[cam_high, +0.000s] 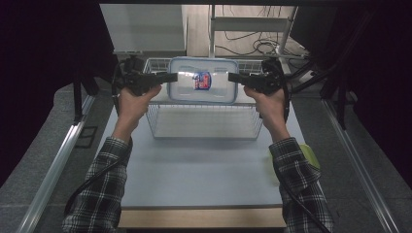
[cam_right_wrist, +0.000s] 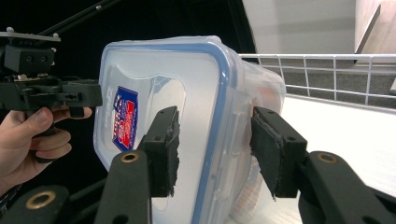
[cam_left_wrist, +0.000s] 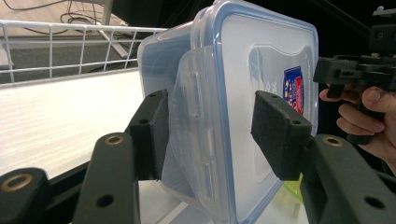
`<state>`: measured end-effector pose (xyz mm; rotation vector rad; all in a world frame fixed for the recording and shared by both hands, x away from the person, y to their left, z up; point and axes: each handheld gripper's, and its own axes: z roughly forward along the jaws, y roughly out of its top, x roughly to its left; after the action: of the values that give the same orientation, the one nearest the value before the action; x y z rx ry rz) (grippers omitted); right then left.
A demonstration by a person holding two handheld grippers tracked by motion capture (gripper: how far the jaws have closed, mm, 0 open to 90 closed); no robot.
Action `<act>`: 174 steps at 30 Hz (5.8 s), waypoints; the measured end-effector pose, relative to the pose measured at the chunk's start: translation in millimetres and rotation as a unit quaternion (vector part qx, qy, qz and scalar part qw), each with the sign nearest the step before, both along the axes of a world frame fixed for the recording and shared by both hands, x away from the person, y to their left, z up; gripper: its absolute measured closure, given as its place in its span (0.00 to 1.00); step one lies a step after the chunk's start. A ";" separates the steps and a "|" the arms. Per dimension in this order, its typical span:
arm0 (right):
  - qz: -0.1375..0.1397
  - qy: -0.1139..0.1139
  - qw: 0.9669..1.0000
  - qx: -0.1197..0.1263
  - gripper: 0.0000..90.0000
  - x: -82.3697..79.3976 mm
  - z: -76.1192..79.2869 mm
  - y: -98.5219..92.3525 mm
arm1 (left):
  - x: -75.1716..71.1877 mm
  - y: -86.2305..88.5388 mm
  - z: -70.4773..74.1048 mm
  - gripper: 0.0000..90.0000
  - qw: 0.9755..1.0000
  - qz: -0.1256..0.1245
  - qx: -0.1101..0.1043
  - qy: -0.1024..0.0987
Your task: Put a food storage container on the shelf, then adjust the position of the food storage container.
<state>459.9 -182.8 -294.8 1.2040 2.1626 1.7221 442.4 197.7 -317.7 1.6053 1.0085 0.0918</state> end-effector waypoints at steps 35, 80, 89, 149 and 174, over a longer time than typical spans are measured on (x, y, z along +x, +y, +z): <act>-0.042 -0.050 0.993 -0.097 0.92 -19.1 -0.2 0.7 | -19.5 2.4 -4.5 0.75 0.998 -0.002 0.054 -0.024; 0.026 -0.066 0.988 -0.141 0.59 -71.2 -56.5 5.2 | -82.8 -30.4 -47.1 0.45 0.981 -0.036 0.176 -0.070; 0.036 -0.070 0.986 -0.145 0.36 -99.3 -76.6 -1.6 | -114.5 -27.7 -64.8 0.28 0.979 -0.045 0.186 -0.067; 0.010 -0.024 0.974 -0.226 0.00 -171.4 -178.0 -36.7 | -216.5 -8.8 -196.6 0.03 0.967 -0.026 0.248 -0.052; -0.170 0.007 0.956 -0.238 0.96 -141.3 -154.1 -165.5 | -212.7 -5.7 -199.6 0.04 0.971 -0.023 0.233 -0.039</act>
<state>318.6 -348.4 -449.0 1.3408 2.0542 0.9842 229.6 192.0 -517.2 2.0319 0.9292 0.3808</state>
